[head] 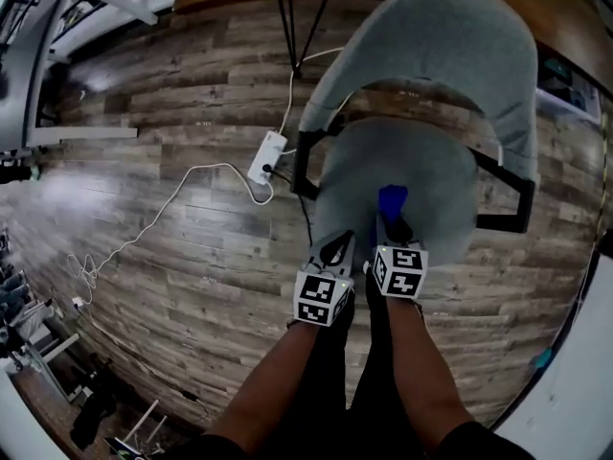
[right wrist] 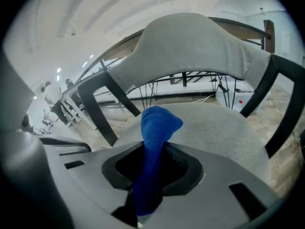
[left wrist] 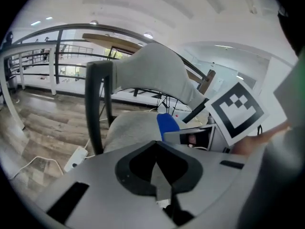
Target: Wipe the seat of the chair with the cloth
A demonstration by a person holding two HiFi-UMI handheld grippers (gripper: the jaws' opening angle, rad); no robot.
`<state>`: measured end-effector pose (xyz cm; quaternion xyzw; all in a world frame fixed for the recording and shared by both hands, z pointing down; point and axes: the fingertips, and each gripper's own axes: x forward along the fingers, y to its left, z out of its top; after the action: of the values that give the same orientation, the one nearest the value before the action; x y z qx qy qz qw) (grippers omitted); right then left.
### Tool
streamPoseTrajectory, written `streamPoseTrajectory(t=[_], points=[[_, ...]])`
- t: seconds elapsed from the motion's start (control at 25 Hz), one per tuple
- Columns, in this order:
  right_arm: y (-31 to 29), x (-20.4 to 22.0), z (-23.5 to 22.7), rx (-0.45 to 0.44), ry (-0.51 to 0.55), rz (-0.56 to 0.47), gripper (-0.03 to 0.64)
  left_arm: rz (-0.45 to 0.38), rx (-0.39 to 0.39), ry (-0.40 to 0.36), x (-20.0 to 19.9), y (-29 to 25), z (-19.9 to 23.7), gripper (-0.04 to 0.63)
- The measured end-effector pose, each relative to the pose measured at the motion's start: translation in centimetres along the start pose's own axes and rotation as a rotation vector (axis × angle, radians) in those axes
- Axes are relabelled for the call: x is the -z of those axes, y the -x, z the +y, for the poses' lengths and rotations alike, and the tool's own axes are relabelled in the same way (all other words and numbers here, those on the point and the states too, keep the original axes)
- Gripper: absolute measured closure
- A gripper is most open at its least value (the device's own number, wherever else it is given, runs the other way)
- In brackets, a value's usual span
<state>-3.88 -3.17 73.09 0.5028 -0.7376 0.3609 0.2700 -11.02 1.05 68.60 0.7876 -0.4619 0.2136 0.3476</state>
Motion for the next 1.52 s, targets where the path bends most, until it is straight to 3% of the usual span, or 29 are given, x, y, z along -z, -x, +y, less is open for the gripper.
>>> streamPoseTrajectory(t=[0.4,0.64,1.0,1.28,1.52], points=[[-4.0,2.0,10.5,-0.14,0.007,0.072,0.518,-0.016,-0.148,0.057,2.3,5.1,8.8,0.591],[-5.9,4.2,13.5,-0.15,0.019,0.116,0.518,-0.007,-0.165,0.047,3.6,6.7,11.6,0.591],[-6.2,5.4,12.4,-0.125,0.069,0.126,0.52,0.023,-0.129,0.033,5.2,6.0,10.7,0.591],[-5.3,5.7,10.3,-0.144,0.126,0.129,0.52,0.01,-0.132,0.066,3.8,5.0,8.0,0.591],[-4.3,6.0,7.7,-0.146,0.129,0.117,0.52,0.022,-0.133,0.031,3.2,3.4,5.6,0.591]])
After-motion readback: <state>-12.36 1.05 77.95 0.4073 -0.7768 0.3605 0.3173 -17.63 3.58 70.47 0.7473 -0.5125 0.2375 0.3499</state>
